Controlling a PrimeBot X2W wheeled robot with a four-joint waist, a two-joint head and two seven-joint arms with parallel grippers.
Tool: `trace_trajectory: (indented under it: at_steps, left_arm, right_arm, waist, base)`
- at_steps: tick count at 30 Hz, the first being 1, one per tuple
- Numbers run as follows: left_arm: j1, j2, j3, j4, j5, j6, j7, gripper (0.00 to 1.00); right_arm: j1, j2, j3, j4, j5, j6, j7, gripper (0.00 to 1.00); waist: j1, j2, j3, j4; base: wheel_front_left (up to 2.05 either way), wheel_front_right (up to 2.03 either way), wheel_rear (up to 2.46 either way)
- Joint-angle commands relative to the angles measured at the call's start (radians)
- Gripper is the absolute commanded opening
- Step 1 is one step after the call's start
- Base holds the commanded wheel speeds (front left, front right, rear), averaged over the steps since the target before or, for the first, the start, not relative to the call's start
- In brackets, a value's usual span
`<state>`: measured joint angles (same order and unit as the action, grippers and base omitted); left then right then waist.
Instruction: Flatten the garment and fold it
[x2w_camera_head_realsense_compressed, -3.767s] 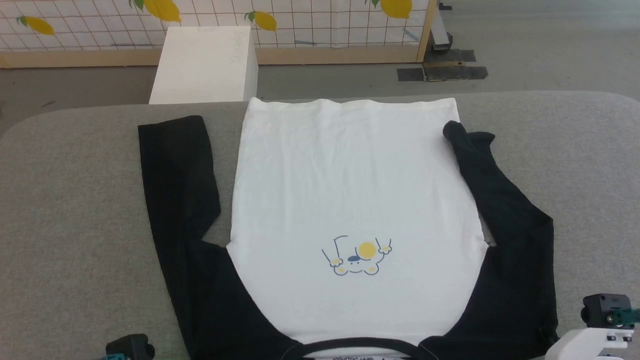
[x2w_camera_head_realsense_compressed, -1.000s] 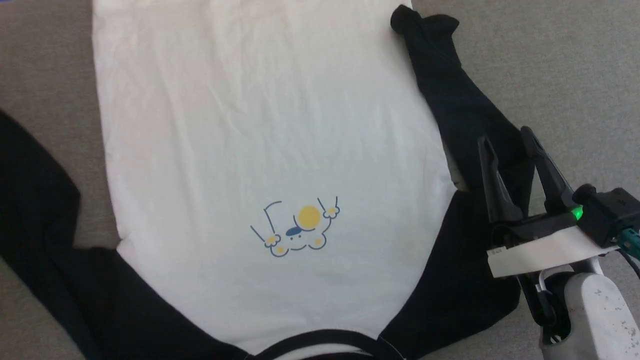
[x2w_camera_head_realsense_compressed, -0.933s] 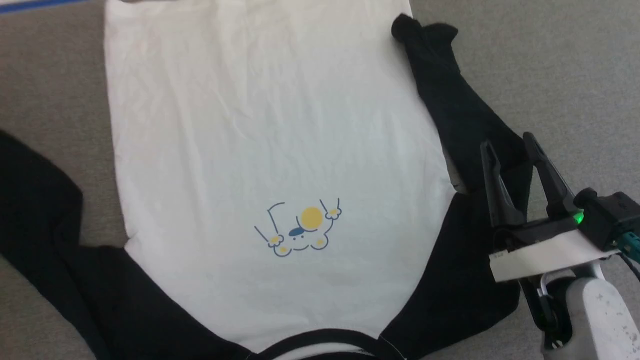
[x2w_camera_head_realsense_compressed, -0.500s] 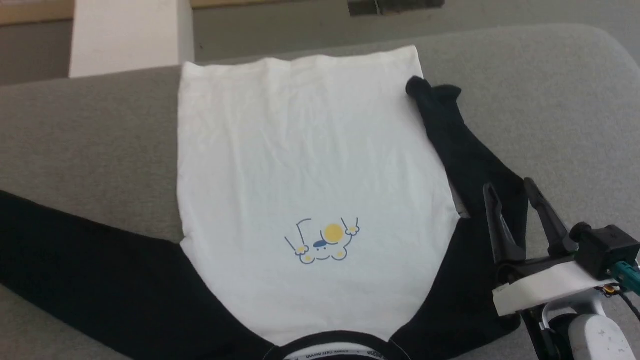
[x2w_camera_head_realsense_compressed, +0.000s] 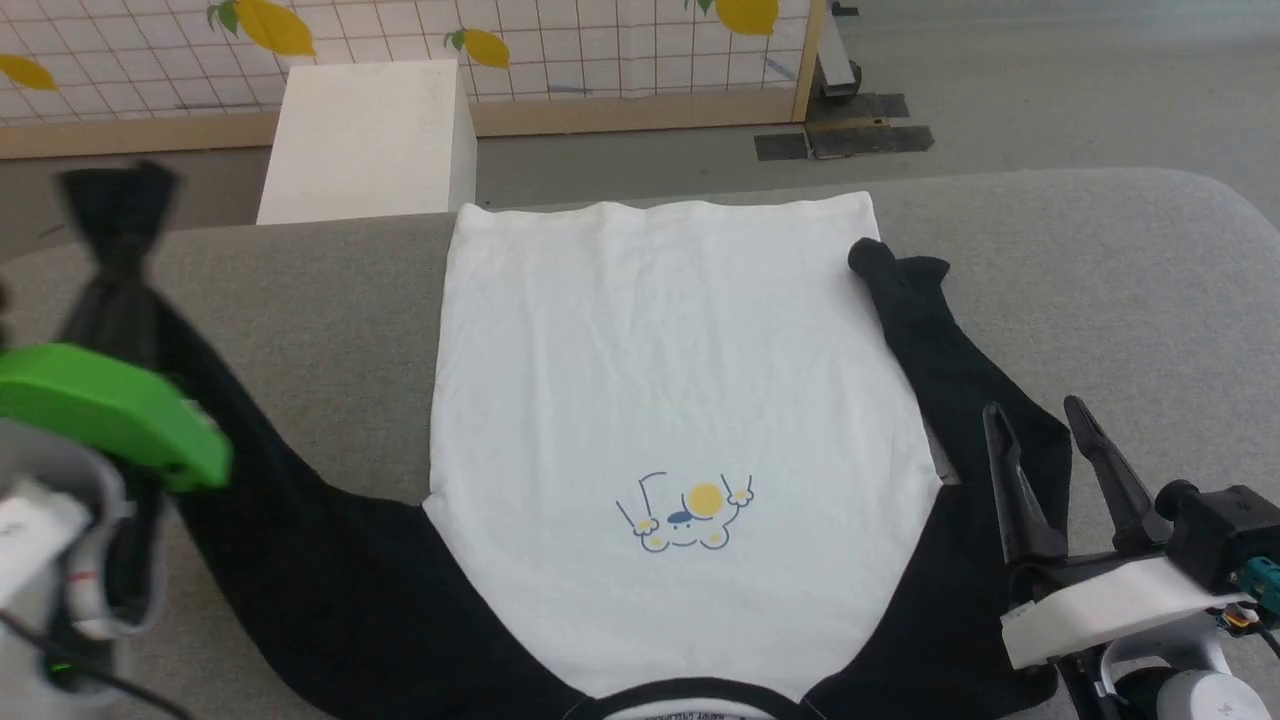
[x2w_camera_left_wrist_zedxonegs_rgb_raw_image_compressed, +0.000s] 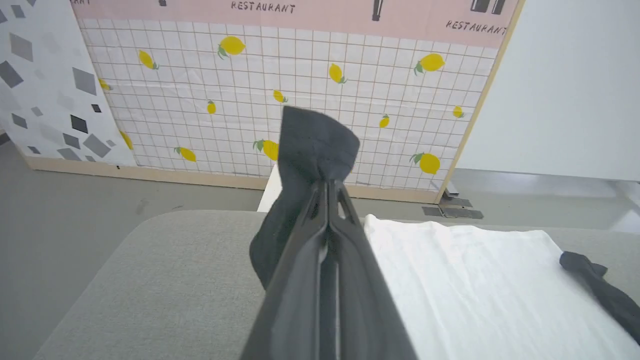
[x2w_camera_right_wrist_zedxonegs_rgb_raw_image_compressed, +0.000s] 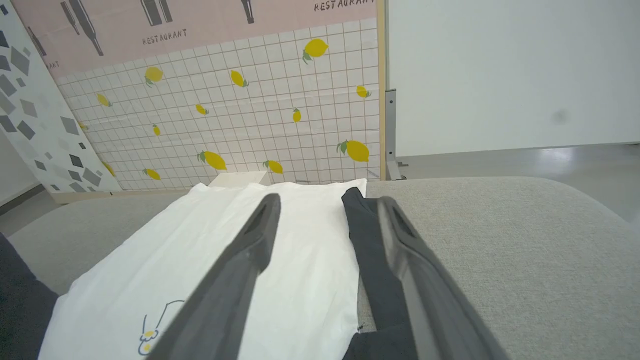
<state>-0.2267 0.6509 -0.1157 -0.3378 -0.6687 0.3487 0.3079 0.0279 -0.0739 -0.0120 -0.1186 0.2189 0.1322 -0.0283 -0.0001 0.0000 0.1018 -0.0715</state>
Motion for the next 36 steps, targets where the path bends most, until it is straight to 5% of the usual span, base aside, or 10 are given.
trace_trajectory:
  at_steps: [1,9,19,32,34,36]
  left_arm:
    - [-0.039,-0.030,-0.039,-0.010,0.017,-0.005,-0.002,0.00]
    - [-0.166,-0.280,-0.334,0.036,0.079,-0.024,-0.020,0.00]
    - [-0.227,-0.537,-0.635,0.399,0.108,-0.130,-0.055,0.00]
    - [-0.255,-0.600,-0.866,0.855,0.038,-0.252,-0.057,0.00]
    - [-0.260,-0.600,-0.886,0.866,0.011,-0.262,-0.054,1.00]
    - [-0.268,-0.600,-0.885,0.854,-0.024,-0.263,-0.078,1.00]
  right_arm:
    - [0.013,0.007,-0.001,-0.009,-0.008,-0.002,0.005,1.00]
    - [0.017,0.011,-0.002,-0.026,-0.010,-0.002,0.017,1.00]
    - [0.012,0.018,0.013,-0.023,-0.002,-0.002,0.016,1.00]
    - [-0.014,0.022,0.038,0.017,0.018,-0.002,-0.005,1.00]
    - [-0.016,0.022,0.038,0.020,0.019,-0.002,-0.005,1.00]
    - [-0.016,0.022,0.032,0.022,0.018,-0.002,-0.002,1.00]
  waist:
    - [0.0001,0.0000,-0.008,0.002]
    - [0.0001,0.0000,-0.008,-0.023]
    - [0.0001,0.0000,0.019,-0.088]
    - [0.0001,0.0000,0.063,-0.135]
    - [0.0001,0.0000,0.067,-0.133]
    - [0.0001,0.0000,0.071,-0.126]
  base:
    - [0.00,0.00,0.00]
    - [0.00,0.00,0.00]
    - [0.00,0.00,0.00]
    - [0.00,0.00,0.00]
    - [0.00,0.00,0.00]
    - [0.00,0.00,0.00]
